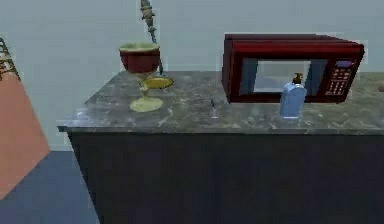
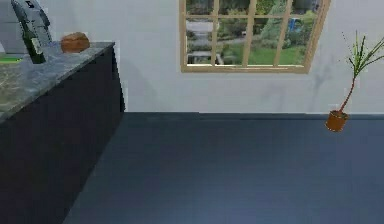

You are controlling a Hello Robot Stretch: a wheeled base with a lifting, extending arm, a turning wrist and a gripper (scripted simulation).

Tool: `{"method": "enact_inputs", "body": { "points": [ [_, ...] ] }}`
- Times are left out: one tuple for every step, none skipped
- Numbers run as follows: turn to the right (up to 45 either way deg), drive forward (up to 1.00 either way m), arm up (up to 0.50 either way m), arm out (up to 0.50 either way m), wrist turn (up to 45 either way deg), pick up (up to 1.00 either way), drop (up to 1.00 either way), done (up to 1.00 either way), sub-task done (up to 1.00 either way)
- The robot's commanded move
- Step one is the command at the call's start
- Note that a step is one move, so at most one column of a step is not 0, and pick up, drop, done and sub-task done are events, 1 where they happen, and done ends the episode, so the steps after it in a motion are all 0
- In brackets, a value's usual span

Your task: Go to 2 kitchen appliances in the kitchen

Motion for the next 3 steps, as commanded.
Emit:
{"method": "enact_inputs", "body": {
  "points": [
    [6.0,0.0,0.0,0.0,0.0,0.0,0.0,0.0,0.0],
    [0.0,0.2,0.0,0.0,0.0,0.0,0.0,0.0,0.0],
    [18.0,0.0,0.0,0.0,0.0,0.0,0.0,0.0,0.0]
  ]
}}
